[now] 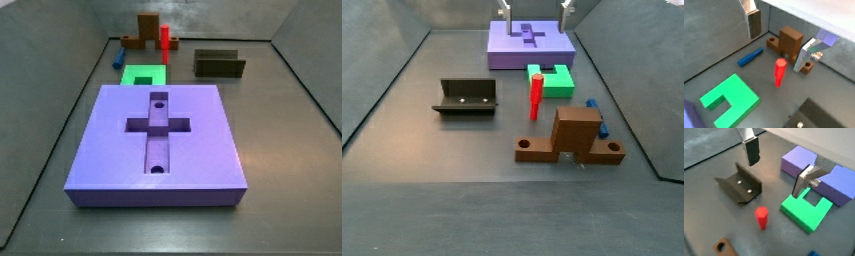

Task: Pick up the green object. Move up. Place the green object on the fixture. Regrasp the green object. Move to above the board. Insert the green object.
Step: Pick up the green object.

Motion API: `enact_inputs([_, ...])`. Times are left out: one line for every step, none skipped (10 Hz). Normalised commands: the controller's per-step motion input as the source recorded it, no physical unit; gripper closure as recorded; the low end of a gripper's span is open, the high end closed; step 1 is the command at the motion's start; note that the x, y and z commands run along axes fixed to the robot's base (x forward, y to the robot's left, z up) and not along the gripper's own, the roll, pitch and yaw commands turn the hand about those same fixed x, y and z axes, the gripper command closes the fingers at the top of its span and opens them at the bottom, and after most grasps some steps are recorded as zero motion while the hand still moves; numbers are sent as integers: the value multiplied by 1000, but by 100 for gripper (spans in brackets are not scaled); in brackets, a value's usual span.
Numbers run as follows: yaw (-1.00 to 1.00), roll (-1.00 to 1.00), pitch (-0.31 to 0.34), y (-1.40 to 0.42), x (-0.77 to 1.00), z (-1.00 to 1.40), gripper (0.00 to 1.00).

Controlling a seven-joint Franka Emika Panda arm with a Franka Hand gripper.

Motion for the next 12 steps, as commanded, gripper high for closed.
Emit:
enact_inputs([0,-99,-40,-683,209,-274,0])
enact_inputs([0,-117,-57,-660,231,-411,0])
enact_inputs([3,-126,-83,-554,266,-571,0])
enact_inputs([49,-94,-87,-437,286,-674,0])
enact_inputs([97,0,-63,-506,226,-631,0])
enact_inputs([194,146,-24,-654,0,-511,0])
enact_inputs([271,250,-26,-669,-94,-434,0])
enact_inputs([203,279,-36,-580,-54,-440,0])
enact_inputs([94,306,-23,-426,0,-449,0])
enact_inputs([11,307,-31,-391,-6,-463,0])
enact_inputs([0,191,-43,-357,-51,-394,0])
enact_inputs([-46,24,-99,-229,-111,-263,0])
